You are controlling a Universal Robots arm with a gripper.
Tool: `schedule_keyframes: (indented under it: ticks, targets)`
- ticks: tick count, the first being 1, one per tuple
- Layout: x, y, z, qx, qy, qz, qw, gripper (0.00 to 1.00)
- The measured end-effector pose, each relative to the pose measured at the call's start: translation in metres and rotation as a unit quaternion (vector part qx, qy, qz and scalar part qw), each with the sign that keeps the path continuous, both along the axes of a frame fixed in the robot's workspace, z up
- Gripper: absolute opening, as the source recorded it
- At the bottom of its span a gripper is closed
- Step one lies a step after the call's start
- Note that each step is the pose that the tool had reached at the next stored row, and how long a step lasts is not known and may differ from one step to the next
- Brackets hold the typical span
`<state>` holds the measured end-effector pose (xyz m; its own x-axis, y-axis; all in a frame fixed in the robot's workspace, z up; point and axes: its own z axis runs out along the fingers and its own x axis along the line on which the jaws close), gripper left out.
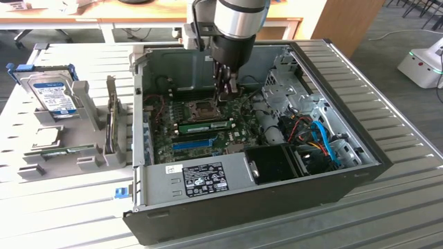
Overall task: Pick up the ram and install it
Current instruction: 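Insert the ram into the slot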
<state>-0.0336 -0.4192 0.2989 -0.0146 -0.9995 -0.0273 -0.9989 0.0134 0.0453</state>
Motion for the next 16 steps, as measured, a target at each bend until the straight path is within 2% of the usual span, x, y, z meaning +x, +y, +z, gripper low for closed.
schedule_keyframes:
  ticks: [10,16]
  targets:
    - [0.0,0.0,0.0238,-0.0011,0.0,0.0,1.0,0.25]
    - [0.0,0.0,0.0305,-0.001,0.0,0.0,1.0,0.25]
